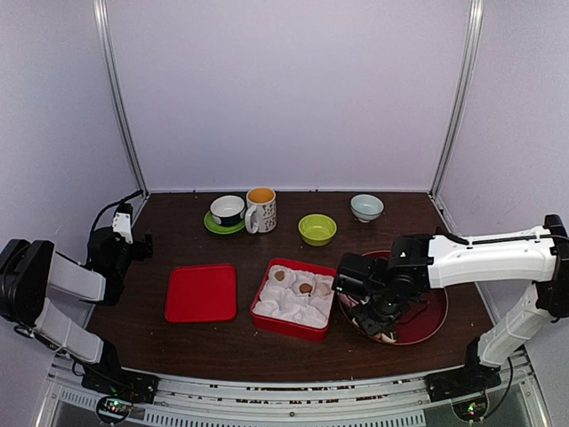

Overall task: Pack the chocolate
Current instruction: Move the plate to the center of the board, then place the clamp on the plate.

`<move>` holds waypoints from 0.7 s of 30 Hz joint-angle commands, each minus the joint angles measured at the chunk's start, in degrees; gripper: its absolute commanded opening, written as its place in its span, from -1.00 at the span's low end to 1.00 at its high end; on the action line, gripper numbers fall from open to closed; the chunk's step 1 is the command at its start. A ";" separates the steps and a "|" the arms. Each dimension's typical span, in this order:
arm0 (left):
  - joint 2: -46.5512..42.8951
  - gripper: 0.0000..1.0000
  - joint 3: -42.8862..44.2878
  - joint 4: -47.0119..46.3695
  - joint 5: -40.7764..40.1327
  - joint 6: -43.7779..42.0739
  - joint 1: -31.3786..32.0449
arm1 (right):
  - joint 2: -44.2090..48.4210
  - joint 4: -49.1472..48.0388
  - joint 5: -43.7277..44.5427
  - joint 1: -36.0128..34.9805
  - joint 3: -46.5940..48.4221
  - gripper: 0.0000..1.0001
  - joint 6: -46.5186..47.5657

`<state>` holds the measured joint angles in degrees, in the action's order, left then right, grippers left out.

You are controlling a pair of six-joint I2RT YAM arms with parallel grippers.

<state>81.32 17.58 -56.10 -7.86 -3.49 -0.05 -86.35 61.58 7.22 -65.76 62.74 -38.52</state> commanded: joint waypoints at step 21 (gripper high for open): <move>0.32 0.96 0.61 -3.29 0.42 0.25 -0.56 | 19.06 -9.99 -2.91 24.02 -11.14 -0.32 5.64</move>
<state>81.32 17.58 -56.10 -7.86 -3.49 -0.05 -68.47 54.89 6.55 -44.03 52.49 -34.39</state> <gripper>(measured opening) 0.978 0.339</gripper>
